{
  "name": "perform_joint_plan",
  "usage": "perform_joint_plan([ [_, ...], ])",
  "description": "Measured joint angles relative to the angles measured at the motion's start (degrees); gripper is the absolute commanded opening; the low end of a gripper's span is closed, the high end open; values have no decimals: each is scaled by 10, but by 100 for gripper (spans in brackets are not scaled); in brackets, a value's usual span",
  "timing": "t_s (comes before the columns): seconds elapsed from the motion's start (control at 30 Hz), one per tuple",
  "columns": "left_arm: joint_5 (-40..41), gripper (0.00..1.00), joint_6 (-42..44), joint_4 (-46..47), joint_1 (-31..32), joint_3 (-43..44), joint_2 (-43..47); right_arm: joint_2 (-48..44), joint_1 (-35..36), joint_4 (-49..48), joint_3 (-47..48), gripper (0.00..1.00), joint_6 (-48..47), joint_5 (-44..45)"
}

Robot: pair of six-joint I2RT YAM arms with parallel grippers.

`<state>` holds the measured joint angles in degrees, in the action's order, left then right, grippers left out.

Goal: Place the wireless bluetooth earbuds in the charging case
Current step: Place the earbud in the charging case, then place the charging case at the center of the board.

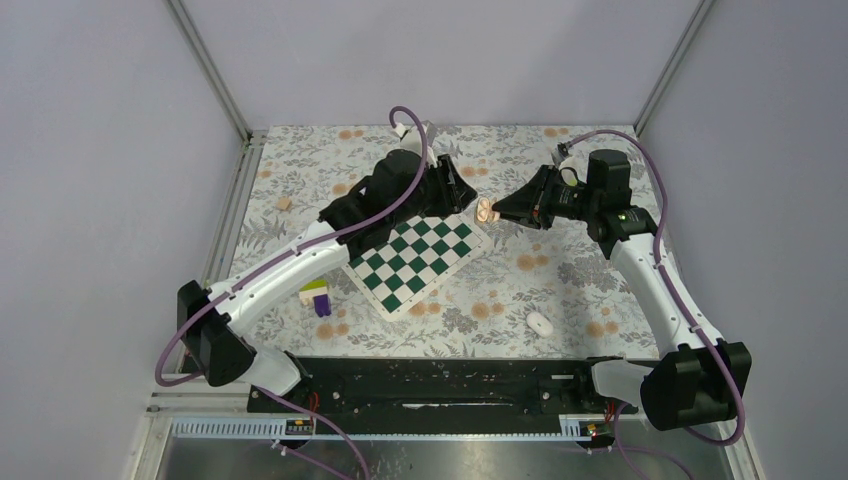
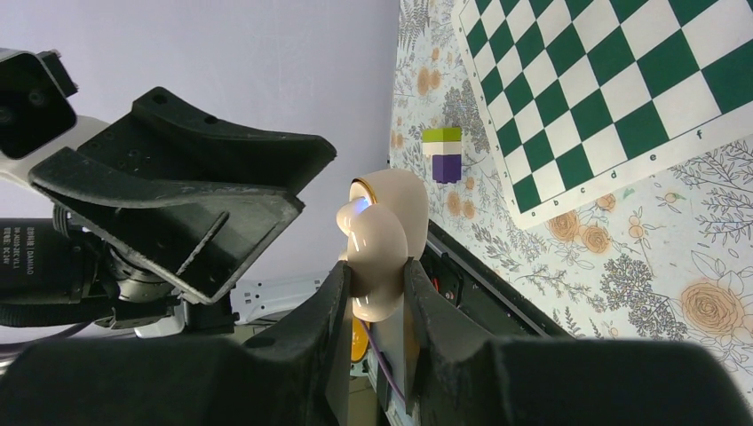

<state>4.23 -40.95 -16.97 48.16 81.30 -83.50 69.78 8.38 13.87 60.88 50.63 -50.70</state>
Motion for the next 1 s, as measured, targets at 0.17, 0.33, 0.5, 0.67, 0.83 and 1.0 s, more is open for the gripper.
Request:
perform_joint_plan([
  [0.17,-6,42,-10,3,-6,-10,0,0,0,0,0,0,0,0],
  [0.33,-39,41,-31,20,-46,-40,5,-6,0,-12,-7,0,1,-13],
  [0.5,-108,36,-52,32,-117,-81,-6,-16,2,-102,-46,0,44,-42],
  [0.67,-184,35,-63,42,-117,-81,-55,-16,3,-193,-73,0,100,-60],
  [0.83,-220,35,-80,60,-110,-92,-74,-9,6,-214,-73,0,94,-59],
  [1.0,-203,36,-81,54,-116,-101,-71,51,7,-185,-89,0,49,-51],
])
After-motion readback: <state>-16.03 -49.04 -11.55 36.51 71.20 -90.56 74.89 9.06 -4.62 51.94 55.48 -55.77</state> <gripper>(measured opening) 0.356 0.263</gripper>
